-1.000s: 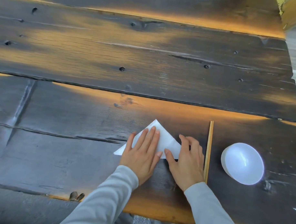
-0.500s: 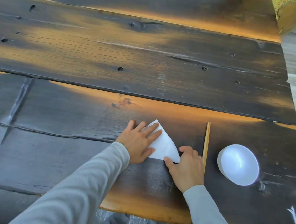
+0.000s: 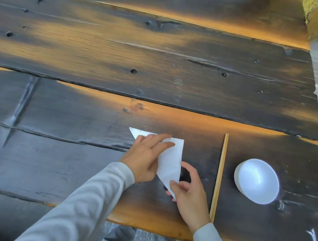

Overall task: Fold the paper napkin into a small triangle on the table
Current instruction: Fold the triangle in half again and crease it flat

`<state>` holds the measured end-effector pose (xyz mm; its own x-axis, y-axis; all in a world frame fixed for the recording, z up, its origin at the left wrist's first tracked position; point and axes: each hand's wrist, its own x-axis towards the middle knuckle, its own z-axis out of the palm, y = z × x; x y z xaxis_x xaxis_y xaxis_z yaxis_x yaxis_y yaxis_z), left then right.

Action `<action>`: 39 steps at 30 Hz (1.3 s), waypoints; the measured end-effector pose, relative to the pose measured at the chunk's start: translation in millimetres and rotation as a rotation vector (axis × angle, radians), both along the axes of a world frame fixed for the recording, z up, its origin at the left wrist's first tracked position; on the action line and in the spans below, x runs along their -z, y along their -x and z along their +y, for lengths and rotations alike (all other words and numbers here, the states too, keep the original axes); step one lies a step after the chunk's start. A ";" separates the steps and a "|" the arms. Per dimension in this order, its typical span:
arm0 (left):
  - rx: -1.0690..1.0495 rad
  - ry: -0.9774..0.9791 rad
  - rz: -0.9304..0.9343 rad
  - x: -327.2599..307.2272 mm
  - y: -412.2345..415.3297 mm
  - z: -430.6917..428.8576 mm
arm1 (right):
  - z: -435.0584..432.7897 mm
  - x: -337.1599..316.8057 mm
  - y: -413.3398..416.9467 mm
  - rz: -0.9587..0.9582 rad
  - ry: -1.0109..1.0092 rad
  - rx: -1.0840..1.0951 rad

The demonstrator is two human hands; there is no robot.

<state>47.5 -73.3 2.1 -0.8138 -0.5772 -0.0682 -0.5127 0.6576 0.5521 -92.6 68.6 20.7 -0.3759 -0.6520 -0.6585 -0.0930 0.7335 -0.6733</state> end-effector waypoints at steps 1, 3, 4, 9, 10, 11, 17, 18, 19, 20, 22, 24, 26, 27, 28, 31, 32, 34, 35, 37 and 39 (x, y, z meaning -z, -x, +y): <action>-0.038 -0.015 0.054 2.6 -11.4 8.9 | 0.8 -0.4 -2.0 -0.029 0.024 0.015; -0.088 -0.051 0.088 10.0 -31.2 29.3 | 0.8 -2.6 -4.2 -0.077 0.064 0.053; -0.114 -0.067 0.089 14.0 -38.3 38.8 | 0.3 -4.6 -4.8 -0.100 0.083 0.079; -0.278 -0.078 0.144 25.4 -44.5 62.6 | -3.7 -10.4 -7.7 -0.211 0.124 0.125; -0.297 -0.075 0.166 25.3 -42.9 63.7 | -4.3 -12.0 -9.3 -0.233 0.135 0.115; -0.305 -0.068 0.185 25.3 -41.4 64.4 | -4.8 -13.9 -10.7 -0.257 0.149 0.106; -0.325 -0.069 0.219 23.7 -38.6 59.2 | -7.2 -17.5 -8.3 -0.399 0.145 0.016; -0.350 -0.096 0.224 22.8 -39.0 57.7 | -7.4 -16.6 -4.4 -0.407 0.154 -0.022; -0.375 -0.125 0.235 22.5 -39.5 56.4 | -7.4 -15.0 0.1 -0.385 0.167 -0.068; -0.411 -0.166 0.242 21.6 -39.2 55.5 | -7.3 -11.8 5.7 -0.309 0.183 -0.122; -0.530 -0.247 0.246 19.8 -37.8 54.2 | -9.0 -4.1 20.1 -0.047 0.238 -0.227; -0.633 -0.316 0.208 20.5 -35.9 50.9 | -14.9 3.5 36.0 0.185 0.307 -0.298; -0.647 -0.358 0.157 22.4 -34.1 46.4 | -23.7 10.3 50.7 0.304 0.339 -0.364; -0.641 -0.366 0.149 23.0 -33.0 43.8 | -28.9 13.4 56.7 0.322 0.344 -0.398; -0.639 -0.386 0.141 22.8 -32.1 41.4 | -33.9 16.4 61.8 0.320 0.337 -0.425; -0.640 -0.424 0.129 23.8 -31.0 35.7 | -44.1 23.6 69.2 0.295 0.287 -0.466; -0.643 -0.440 0.123 24.3 -31.1 34.5 | -45.6 25.4 69.2 0.283 0.275 -0.465; -0.652 -0.487 0.113 24.1 -30.3 31.6 | -47.2 28.5 68.1 0.267 0.268 -0.449; -0.663 -0.515 0.113 24.0 -29.7 29.8 | -47.5 29.2 67.4 0.261 0.280 -0.439; -0.692 -0.592 0.133 23.7 -28.1 25.2 | -47.6 29.4 67.6 0.231 0.316 -0.429; -0.717 -0.683 0.162 22.0 -26.7 19.8 | -47.9 30.1 69.5 0.201 0.315 -0.446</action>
